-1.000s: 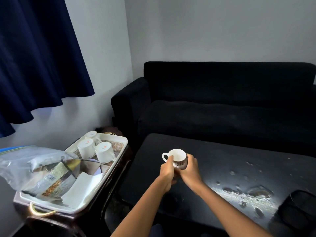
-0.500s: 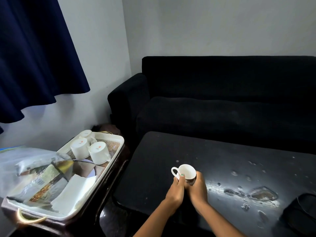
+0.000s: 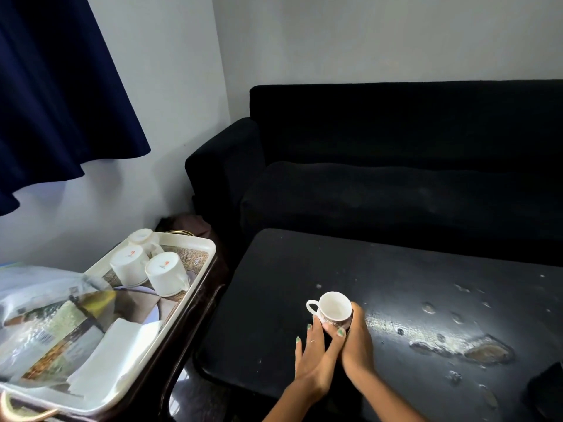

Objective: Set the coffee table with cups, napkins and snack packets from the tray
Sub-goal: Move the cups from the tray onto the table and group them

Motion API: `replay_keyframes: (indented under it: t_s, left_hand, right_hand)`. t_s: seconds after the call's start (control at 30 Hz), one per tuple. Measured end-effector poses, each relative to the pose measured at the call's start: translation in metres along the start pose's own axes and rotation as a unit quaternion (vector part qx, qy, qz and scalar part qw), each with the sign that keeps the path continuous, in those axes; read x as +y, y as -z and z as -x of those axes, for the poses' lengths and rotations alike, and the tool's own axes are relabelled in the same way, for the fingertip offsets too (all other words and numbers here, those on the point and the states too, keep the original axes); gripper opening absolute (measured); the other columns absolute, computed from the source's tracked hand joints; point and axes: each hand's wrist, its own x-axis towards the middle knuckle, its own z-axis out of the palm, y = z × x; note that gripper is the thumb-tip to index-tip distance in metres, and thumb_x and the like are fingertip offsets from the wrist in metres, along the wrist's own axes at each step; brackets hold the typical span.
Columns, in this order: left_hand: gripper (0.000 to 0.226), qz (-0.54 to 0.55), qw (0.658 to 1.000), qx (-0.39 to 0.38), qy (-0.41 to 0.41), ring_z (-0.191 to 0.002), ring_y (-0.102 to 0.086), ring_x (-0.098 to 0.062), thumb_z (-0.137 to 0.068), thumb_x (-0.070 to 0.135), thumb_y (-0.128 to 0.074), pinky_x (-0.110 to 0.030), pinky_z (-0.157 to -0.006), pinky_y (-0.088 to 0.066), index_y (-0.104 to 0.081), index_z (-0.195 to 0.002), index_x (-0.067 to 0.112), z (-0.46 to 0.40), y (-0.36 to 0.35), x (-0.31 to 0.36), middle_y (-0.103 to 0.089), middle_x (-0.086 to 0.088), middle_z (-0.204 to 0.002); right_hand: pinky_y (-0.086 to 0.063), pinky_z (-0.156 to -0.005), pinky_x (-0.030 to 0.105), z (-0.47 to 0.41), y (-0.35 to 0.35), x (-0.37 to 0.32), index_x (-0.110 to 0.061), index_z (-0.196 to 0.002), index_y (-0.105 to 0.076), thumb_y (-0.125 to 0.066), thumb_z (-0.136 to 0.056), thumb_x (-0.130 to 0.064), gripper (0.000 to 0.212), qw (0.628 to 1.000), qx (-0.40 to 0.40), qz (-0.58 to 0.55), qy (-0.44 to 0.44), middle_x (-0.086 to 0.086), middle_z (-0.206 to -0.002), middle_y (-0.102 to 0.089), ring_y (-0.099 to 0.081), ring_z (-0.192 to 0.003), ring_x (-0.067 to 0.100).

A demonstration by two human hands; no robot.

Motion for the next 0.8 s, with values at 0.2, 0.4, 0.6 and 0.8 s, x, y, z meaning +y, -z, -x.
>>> replay_keyframes:
  t_s: [0.2,0.4,0.6,0.8]
  left_hand:
    - [0.07,-0.024,1.0,0.007,-0.001,-0.145,0.01,0.0,-0.095,0.059,-0.021,-0.031,-0.117,0.016,0.008,-0.151,0.03,0.0,-0.002,0.0,-0.005,0.012,-0.16]
    - [0.066,-0.055,0.998,0.0,0.014,-0.145,0.006,-0.001,-0.097,0.057,-0.015,-0.03,-0.118,0.011,0.004,-0.152,0.025,0.006,0.004,0.0,-0.005,0.009,-0.161]
    - [0.064,-0.134,0.991,0.0,0.013,-0.148,0.002,-0.007,-0.099,0.05,-0.025,-0.033,-0.12,0.005,-0.006,-0.153,0.021,0.027,0.013,-0.006,-0.013,-0.001,-0.16]
    - [0.066,-0.24,0.969,-0.05,0.008,-0.149,-0.005,-0.015,-0.099,0.041,-0.037,-0.037,-0.12,-0.005,-0.008,-0.153,0.016,0.052,0.029,-0.005,-0.013,-0.002,-0.16]
  right_hand:
    - [-0.037,-0.062,0.01,-0.004,-0.001,0.003,-0.031,-0.106,-0.048,-0.074,-0.077,-0.015,0.042,0.999,-0.004,0.025,0.023,-0.016,-0.09,-0.06,-0.055,-0.08,-0.006]
    - [-0.044,-0.092,0.033,-0.003,0.001,0.003,-0.015,-0.131,-0.043,-0.075,-0.074,-0.011,0.065,0.998,0.02,0.056,-0.009,0.005,-0.124,-0.055,-0.056,-0.109,0.022]
    - [-0.04,-0.102,0.039,0.012,0.015,0.008,-0.002,-0.133,-0.042,-0.068,-0.078,0.0,0.061,0.993,0.008,0.116,-0.035,0.018,-0.133,-0.049,-0.051,-0.12,0.03]
    - [-0.038,-0.1,0.027,0.036,0.025,0.007,-0.007,-0.123,-0.052,-0.057,-0.085,-0.006,0.039,0.968,-0.075,0.239,-0.004,0.012,-0.13,-0.053,-0.049,-0.122,0.024]
